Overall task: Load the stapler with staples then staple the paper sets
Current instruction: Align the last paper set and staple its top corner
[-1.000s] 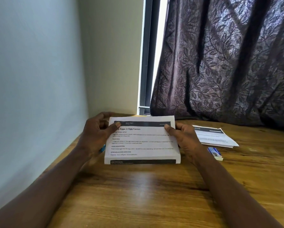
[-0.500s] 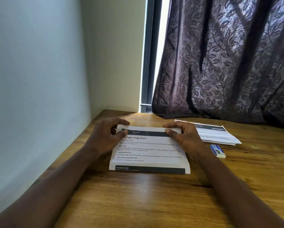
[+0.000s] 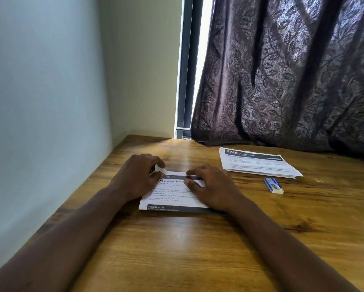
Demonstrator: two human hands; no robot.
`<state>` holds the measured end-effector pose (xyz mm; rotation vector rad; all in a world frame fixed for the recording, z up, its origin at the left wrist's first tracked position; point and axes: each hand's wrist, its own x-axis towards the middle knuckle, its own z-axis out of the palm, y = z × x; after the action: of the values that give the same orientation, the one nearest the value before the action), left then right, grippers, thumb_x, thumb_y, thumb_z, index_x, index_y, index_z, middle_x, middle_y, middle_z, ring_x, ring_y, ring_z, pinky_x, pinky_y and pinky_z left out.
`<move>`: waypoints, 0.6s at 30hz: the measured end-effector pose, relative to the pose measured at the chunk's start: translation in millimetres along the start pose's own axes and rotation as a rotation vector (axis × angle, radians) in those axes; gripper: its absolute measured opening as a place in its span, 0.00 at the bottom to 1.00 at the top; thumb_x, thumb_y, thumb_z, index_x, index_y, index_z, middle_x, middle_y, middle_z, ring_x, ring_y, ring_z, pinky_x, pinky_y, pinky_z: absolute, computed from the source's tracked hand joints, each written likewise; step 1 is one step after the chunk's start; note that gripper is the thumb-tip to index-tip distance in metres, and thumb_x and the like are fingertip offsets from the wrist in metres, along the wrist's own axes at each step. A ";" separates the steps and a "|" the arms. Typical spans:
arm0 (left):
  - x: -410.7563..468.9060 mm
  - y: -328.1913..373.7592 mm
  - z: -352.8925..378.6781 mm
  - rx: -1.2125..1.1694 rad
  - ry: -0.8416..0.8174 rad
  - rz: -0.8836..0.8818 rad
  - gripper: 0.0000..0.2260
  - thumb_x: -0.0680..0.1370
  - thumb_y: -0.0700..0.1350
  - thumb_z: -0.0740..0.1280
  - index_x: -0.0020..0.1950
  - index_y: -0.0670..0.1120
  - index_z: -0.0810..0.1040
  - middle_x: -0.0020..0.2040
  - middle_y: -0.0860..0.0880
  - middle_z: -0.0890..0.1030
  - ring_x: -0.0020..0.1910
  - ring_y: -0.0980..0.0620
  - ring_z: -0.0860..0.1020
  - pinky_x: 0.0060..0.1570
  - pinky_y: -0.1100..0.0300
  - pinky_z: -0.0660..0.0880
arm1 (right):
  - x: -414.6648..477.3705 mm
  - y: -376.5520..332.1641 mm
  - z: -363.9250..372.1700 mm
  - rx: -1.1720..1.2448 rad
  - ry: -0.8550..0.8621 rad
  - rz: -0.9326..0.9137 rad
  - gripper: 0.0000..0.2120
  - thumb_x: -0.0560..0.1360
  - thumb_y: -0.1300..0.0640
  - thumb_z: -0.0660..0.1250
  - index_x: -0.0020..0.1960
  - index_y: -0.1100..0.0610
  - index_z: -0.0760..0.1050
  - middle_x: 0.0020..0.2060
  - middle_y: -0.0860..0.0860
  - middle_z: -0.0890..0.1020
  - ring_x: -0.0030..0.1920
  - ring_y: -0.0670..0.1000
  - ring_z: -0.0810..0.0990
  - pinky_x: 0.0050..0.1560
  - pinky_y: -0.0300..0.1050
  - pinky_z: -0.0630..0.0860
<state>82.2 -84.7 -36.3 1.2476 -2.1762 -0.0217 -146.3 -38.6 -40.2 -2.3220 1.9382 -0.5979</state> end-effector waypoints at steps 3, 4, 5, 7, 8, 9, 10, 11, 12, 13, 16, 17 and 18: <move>0.7 1.2 0.2 0.046 -0.032 0.003 0.13 0.78 0.46 0.73 0.62 0.50 0.82 0.53 0.51 0.84 0.44 0.56 0.75 0.44 0.61 0.70 | -3.1 5.2 2.9 -0.028 -0.027 -0.024 0.21 0.82 0.37 0.55 0.70 0.43 0.73 0.71 0.42 0.73 0.73 0.47 0.68 0.77 0.64 0.49; 1.0 1.3 -0.3 0.059 -0.041 -0.001 0.13 0.78 0.46 0.73 0.63 0.50 0.81 0.55 0.50 0.84 0.46 0.54 0.77 0.47 0.59 0.72 | -3.2 6.7 3.7 -0.035 -0.018 -0.026 0.21 0.82 0.37 0.55 0.70 0.42 0.73 0.71 0.42 0.73 0.73 0.46 0.68 0.77 0.65 0.47; 0.6 1.5 -0.9 0.070 -0.048 -0.008 0.14 0.78 0.46 0.72 0.64 0.50 0.81 0.57 0.49 0.84 0.48 0.53 0.78 0.49 0.57 0.75 | -3.2 7.3 5.2 -0.041 -0.007 -0.028 0.21 0.82 0.37 0.54 0.71 0.42 0.73 0.71 0.42 0.73 0.73 0.46 0.68 0.77 0.65 0.48; 0.7 1.8 -1.3 0.091 -0.068 -0.022 0.14 0.78 0.47 0.72 0.64 0.51 0.80 0.59 0.49 0.84 0.52 0.50 0.80 0.52 0.54 0.77 | -2.8 6.9 8.5 -0.055 0.008 -0.032 0.21 0.82 0.37 0.54 0.71 0.41 0.72 0.71 0.42 0.73 0.73 0.47 0.68 0.76 0.64 0.52; 0.7 2.5 -1.9 0.102 -0.079 -0.032 0.15 0.78 0.48 0.72 0.65 0.51 0.80 0.59 0.48 0.84 0.54 0.50 0.80 0.53 0.53 0.77 | -2.9 6.5 9.7 -0.058 0.012 -0.033 0.21 0.82 0.37 0.54 0.71 0.41 0.72 0.71 0.43 0.73 0.73 0.47 0.68 0.76 0.63 0.54; 0.3 4.2 -2.9 0.118 -0.093 -0.050 0.16 0.78 0.49 0.72 0.65 0.51 0.79 0.60 0.48 0.83 0.55 0.49 0.80 0.54 0.53 0.77 | -2.9 6.6 10.7 -0.057 0.011 -0.030 0.21 0.82 0.37 0.54 0.71 0.41 0.72 0.72 0.43 0.73 0.73 0.48 0.68 0.75 0.62 0.56; -0.4 6.3 -4.3 0.140 -0.103 -0.074 0.17 0.78 0.51 0.71 0.67 0.51 0.78 0.61 0.48 0.82 0.57 0.48 0.79 0.56 0.52 0.77 | -3.2 6.3 10.7 -0.057 0.010 -0.028 0.21 0.82 0.37 0.54 0.71 0.41 0.72 0.72 0.44 0.72 0.73 0.49 0.68 0.75 0.61 0.57; -1.4 9.2 -6.5 0.170 -0.104 -0.095 0.20 0.78 0.53 0.71 0.69 0.51 0.76 0.63 0.48 0.80 0.59 0.46 0.79 0.58 0.51 0.76 | -3.1 6.0 10.1 -0.058 0.007 -0.025 0.21 0.82 0.38 0.54 0.72 0.41 0.72 0.72 0.44 0.72 0.72 0.49 0.68 0.74 0.60 0.59; -2.8 13.2 -9.5 0.208 -0.090 -0.103 0.22 0.78 0.55 0.70 0.70 0.51 0.74 0.65 0.48 0.79 0.62 0.46 0.78 0.60 0.49 0.76 | -3.3 5.3 9.2 -0.063 0.005 -0.024 0.21 0.83 0.39 0.54 0.72 0.42 0.72 0.72 0.45 0.72 0.72 0.50 0.68 0.73 0.59 0.59; -4.9 19.3 -13.2 0.242 -0.060 -0.092 0.23 0.79 0.56 0.69 0.71 0.51 0.74 0.67 0.49 0.78 0.64 0.46 0.77 0.62 0.48 0.75 | -3.4 4.5 8.8 -0.066 0.002 -0.023 0.20 0.83 0.39 0.54 0.72 0.42 0.72 0.72 0.45 0.72 0.72 0.50 0.68 0.73 0.58 0.60; -14.2 52.6 -19.1 0.271 -0.009 -0.041 0.22 0.80 0.57 0.65 0.73 0.50 0.73 0.73 0.50 0.74 0.70 0.47 0.73 0.69 0.46 0.70 | -3.3 2.5 10.5 -0.059 0.004 -0.021 0.19 0.83 0.42 0.55 0.72 0.42 0.72 0.71 0.46 0.73 0.72 0.51 0.68 0.72 0.58 0.63; -17.9 66.9 -16.5 0.294 -0.027 -0.021 0.22 0.81 0.56 0.64 0.74 0.50 0.72 0.75 0.50 0.72 0.72 0.48 0.71 0.72 0.48 0.67 | -3.1 2.5 11.3 -0.051 0.019 -0.027 0.19 0.83 0.43 0.55 0.71 0.42 0.73 0.71 0.46 0.73 0.71 0.52 0.69 0.71 0.58 0.64; -21.4 79.9 -11.2 0.299 -0.062 -0.003 0.22 0.82 0.55 0.62 0.75 0.50 0.71 0.77 0.50 0.70 0.75 0.48 0.69 0.74 0.49 0.63 | -3.4 2.6 11.5 -0.045 0.035 -0.034 0.18 0.83 0.44 0.56 0.70 0.43 0.73 0.70 0.46 0.74 0.71 0.52 0.69 0.71 0.58 0.65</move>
<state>33.8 -20.6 -13.6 1.4294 -2.2917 0.2759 -145.4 -38.2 -52.5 -2.3923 1.9504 -0.6085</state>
